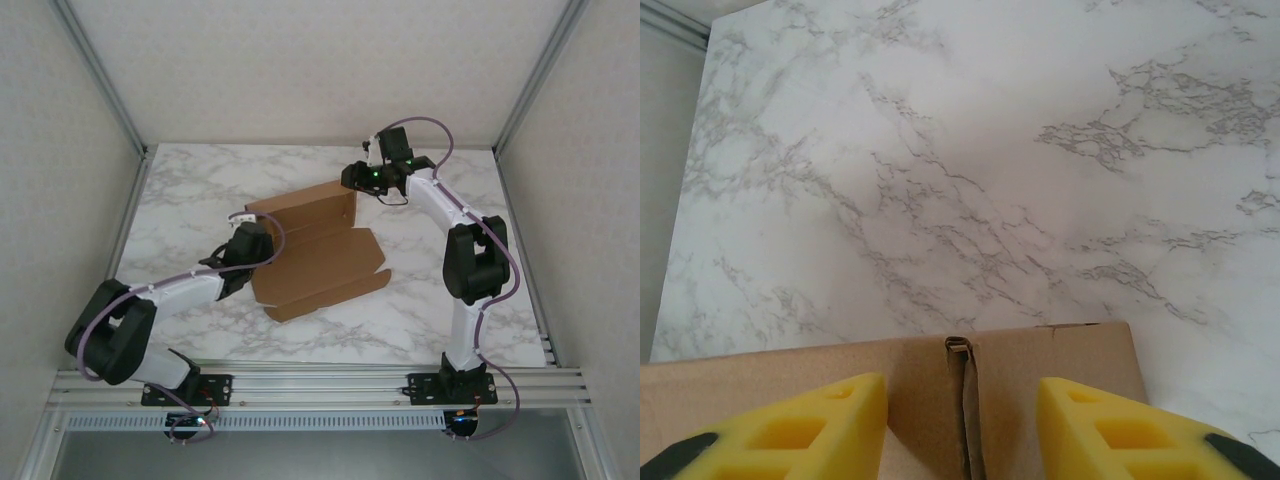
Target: Fold the paper box
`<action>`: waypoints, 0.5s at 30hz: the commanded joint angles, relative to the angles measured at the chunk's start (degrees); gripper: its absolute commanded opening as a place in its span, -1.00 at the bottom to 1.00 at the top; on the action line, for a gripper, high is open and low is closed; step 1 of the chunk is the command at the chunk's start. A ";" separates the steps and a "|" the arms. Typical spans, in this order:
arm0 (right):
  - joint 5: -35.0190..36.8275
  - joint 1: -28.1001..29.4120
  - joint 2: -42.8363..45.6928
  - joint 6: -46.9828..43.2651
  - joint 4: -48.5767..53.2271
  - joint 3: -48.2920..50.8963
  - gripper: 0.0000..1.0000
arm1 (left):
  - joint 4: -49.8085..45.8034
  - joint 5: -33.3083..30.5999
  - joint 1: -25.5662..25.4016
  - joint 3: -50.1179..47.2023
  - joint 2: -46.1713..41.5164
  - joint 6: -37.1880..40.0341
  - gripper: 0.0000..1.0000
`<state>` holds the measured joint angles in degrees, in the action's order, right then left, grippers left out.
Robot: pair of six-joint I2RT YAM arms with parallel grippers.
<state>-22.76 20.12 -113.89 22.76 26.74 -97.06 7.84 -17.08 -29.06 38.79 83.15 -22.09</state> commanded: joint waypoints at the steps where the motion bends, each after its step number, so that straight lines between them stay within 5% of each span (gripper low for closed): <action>1: -0.52 0.26 -1.70 0.33 2.00 1.65 -0.13 | 3.63 -6.48 -0.38 2.97 3.20 2.56 -0.12; 10: -1.14 1.51 0.75 4.78 -1.56 5.69 -0.14 | 5.85 -12.41 -0.38 7.10 9.24 4.57 -0.72; 15: -1.47 3.07 2.22 8.49 -4.68 8.70 -0.16 | 4.59 -13.83 -0.38 9.99 12.55 3.98 -0.87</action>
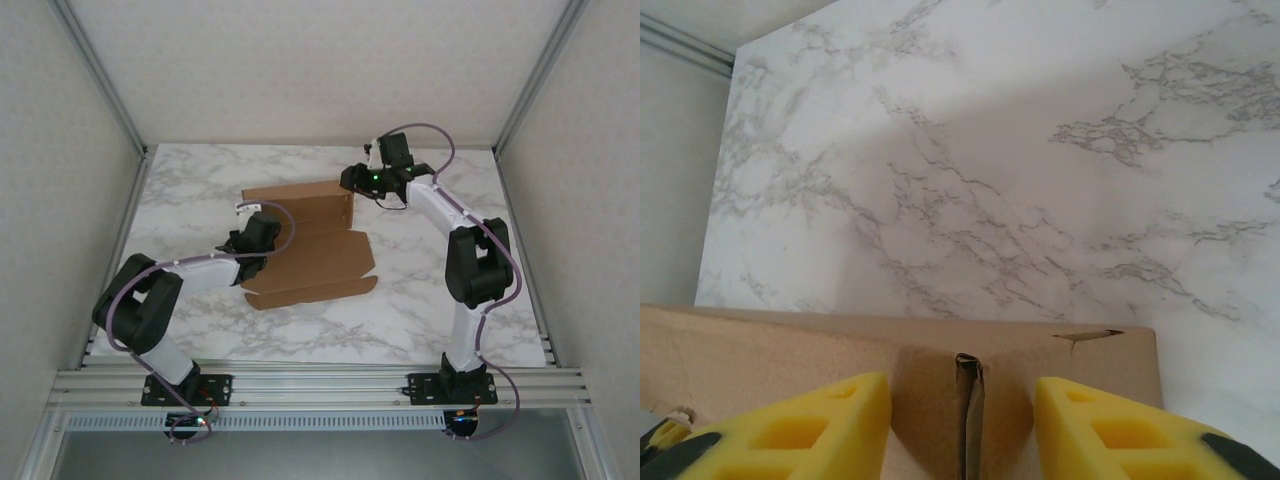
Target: Fold the paper box
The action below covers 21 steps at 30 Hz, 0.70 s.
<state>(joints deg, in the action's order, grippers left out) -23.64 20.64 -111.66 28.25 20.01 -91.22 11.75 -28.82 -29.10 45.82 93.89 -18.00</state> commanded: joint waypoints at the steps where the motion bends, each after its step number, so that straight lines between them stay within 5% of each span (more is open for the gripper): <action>1: -0.48 2.82 0.12 3.84 1.80 3.34 -0.16 | -0.05 -2.69 -0.34 3.61 2.43 -0.84 -0.89; 21: 4.25 9.23 6.18 17.10 -6.17 11.59 -0.14 | -0.98 -7.26 -0.69 4.84 5.10 -8.70 -1.00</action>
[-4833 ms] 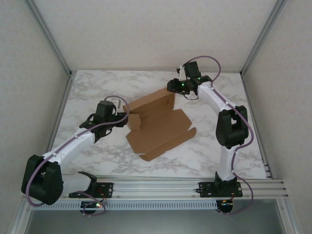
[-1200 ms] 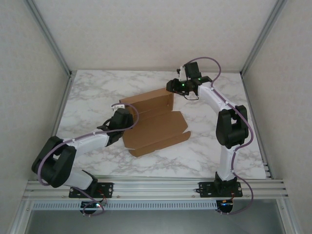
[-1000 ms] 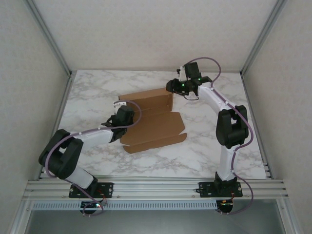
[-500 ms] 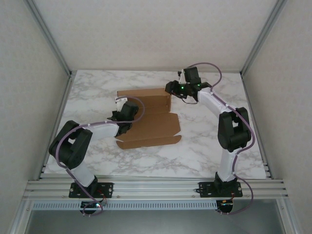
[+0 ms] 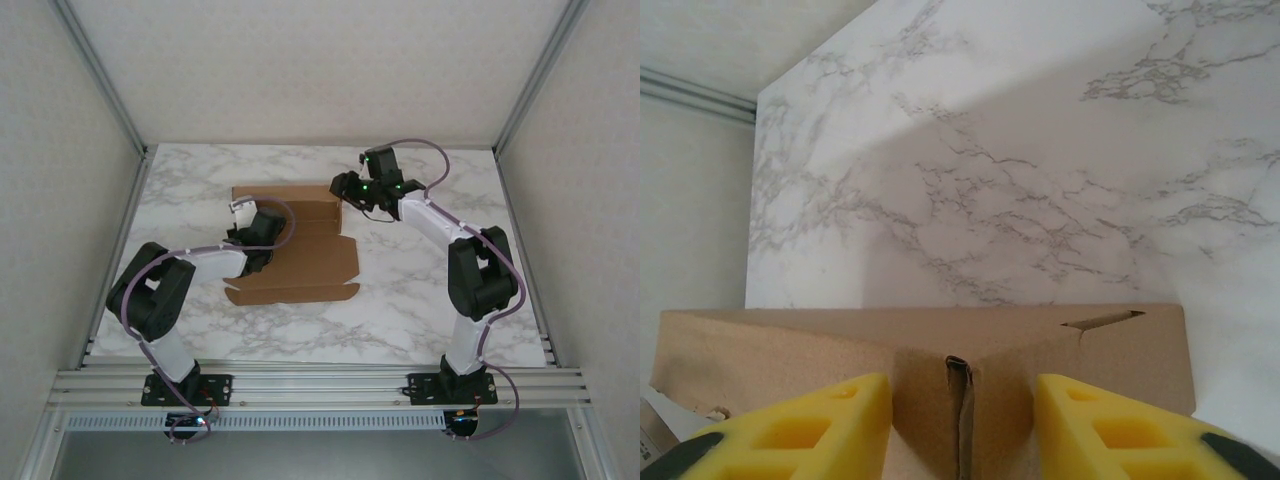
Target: Fold the paper box
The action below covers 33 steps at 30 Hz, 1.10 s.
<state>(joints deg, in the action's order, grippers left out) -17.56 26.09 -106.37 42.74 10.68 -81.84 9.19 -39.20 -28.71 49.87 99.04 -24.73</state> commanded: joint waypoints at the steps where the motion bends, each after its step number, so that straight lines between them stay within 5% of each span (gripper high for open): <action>1: -1.10 3.76 1.18 2.82 3.21 2.54 -0.13 | 1.97 3.45 -1.09 0.47 -0.21 -2.03 -1.00; 16: 0.85 0.81 3.80 -0.92 5.49 3.76 0.48 | 8.12 6.75 -0.54 -4.29 -2.61 2.70 -1.00; 25: 1.30 0.19 2.91 -4.07 8.05 2.78 0.48 | 7.46 6.48 -0.10 -4.61 -4.56 3.72 -1.00; 33: -1.70 0.62 1.12 1.37 6.52 2.21 0.29 | -0.04 0.47 -1.41 -0.61 -0.39 -6.49 -1.00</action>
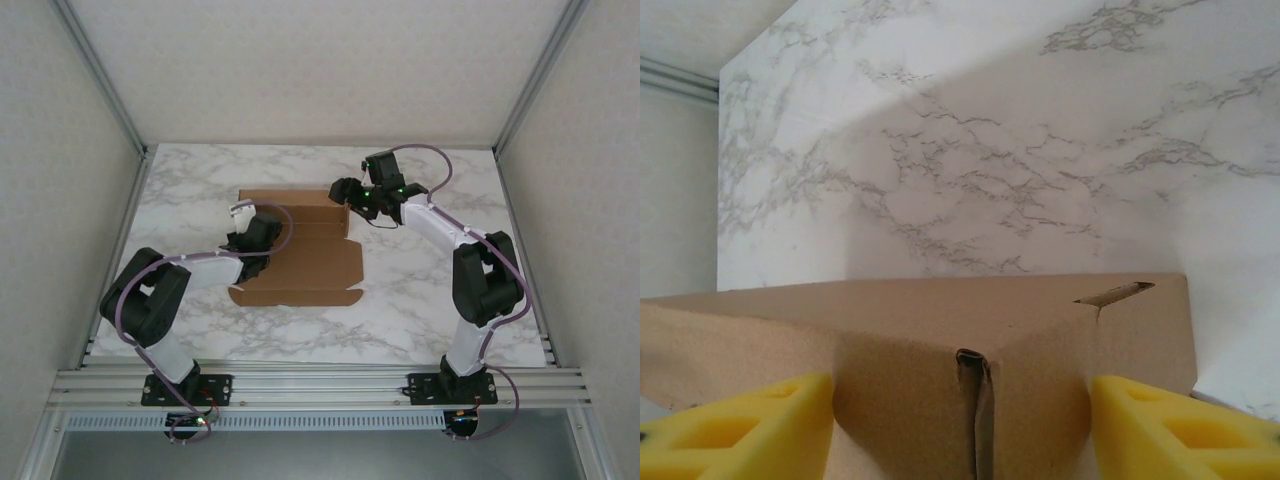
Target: Fold the paper box
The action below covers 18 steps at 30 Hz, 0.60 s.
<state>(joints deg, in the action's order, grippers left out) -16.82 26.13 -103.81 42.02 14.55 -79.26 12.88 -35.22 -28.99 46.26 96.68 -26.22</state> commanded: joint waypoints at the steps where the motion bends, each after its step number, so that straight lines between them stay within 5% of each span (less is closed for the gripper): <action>1: -2.40 0.70 -1.53 2.16 2.62 -0.38 0.28 | -4.90 -4.07 -1.36 3.85 2.82 -5.99 -1.00; 18: 1.94 1.33 -4.55 -3.80 5.99 -0.81 0.14 | -4.10 -0.32 -2.77 1.58 2.46 -8.14 -1.00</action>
<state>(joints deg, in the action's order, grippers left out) -15.81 26.20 -104.79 40.51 15.84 -80.64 8.91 -39.83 -30.89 49.65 99.74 -32.71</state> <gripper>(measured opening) 0.576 0.050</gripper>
